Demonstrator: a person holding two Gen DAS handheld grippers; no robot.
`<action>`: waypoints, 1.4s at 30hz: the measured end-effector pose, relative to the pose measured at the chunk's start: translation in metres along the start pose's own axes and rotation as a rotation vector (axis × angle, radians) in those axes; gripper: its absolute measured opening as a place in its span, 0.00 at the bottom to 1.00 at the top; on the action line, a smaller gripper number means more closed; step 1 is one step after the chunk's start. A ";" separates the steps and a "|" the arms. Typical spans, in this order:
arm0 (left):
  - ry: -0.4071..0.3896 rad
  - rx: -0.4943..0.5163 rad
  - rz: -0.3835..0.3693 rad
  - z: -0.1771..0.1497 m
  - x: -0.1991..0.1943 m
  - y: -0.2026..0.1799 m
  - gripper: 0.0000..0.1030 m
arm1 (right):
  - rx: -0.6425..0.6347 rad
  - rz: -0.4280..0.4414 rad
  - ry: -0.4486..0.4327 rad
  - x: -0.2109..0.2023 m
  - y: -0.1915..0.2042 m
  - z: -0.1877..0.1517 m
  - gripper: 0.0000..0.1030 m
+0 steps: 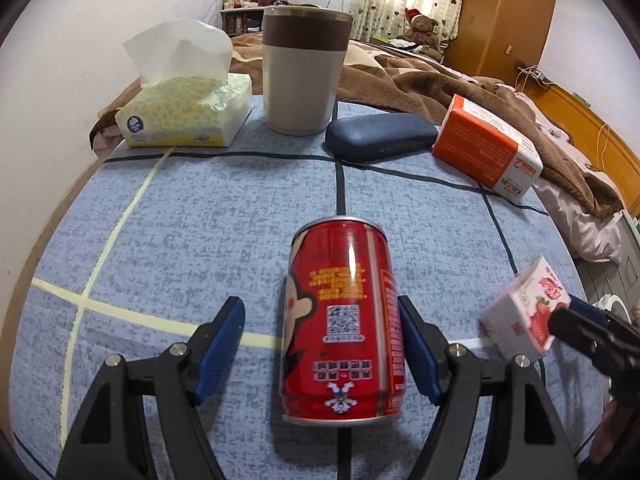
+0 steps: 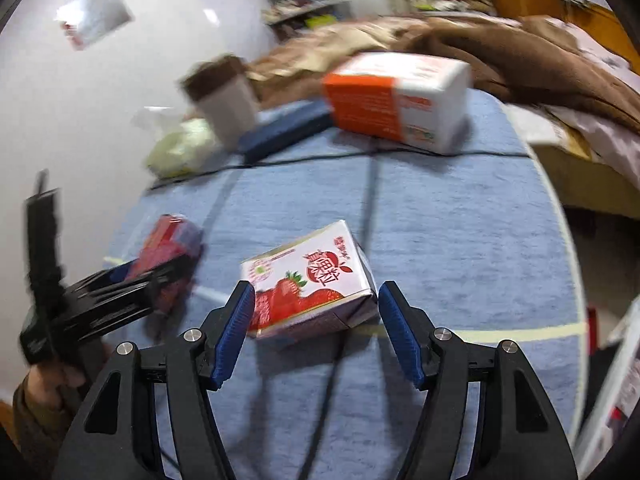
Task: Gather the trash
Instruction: 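Grasp the red cartoon can with the left tool while the right tool grasps the strawberry milk box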
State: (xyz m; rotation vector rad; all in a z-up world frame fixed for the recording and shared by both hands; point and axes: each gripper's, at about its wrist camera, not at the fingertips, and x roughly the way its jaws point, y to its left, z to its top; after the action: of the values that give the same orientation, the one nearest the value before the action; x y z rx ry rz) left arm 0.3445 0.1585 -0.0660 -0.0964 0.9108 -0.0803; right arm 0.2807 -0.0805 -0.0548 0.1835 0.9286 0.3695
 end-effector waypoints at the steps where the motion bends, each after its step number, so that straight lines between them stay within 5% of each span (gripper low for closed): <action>1: -0.001 0.008 0.002 0.000 0.000 0.000 0.75 | -0.022 -0.008 -0.002 0.000 0.003 -0.001 0.64; 5: -0.006 0.005 -0.007 0.000 -0.001 0.002 0.75 | -0.174 -0.106 -0.027 0.003 0.021 0.000 0.66; 13: -0.004 -0.003 -0.011 -0.002 -0.001 0.007 0.75 | -0.276 0.026 0.079 0.010 0.025 0.000 0.68; 17: -0.010 -0.008 -0.008 -0.001 -0.003 0.010 0.75 | -0.354 0.175 0.150 0.000 0.031 -0.011 0.68; 22: -0.004 -0.019 -0.005 -0.001 -0.004 0.017 0.75 | -0.457 0.101 0.048 -0.008 0.033 0.011 0.68; 27: 0.009 -0.006 -0.002 -0.001 -0.002 0.019 0.75 | -0.539 0.236 0.057 0.007 0.045 0.024 0.68; 38: 0.022 -0.009 -0.024 -0.001 0.002 0.025 0.75 | -0.656 0.428 0.292 0.030 0.045 0.014 0.68; 42: 0.022 -0.004 -0.014 0.000 0.001 0.025 0.75 | -0.687 0.381 0.311 0.018 0.042 -0.003 0.68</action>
State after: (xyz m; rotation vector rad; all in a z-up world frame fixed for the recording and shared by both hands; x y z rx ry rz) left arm 0.3458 0.1835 -0.0698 -0.1055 0.9320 -0.0928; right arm 0.2782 -0.0348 -0.0572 -0.3429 1.0192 1.0685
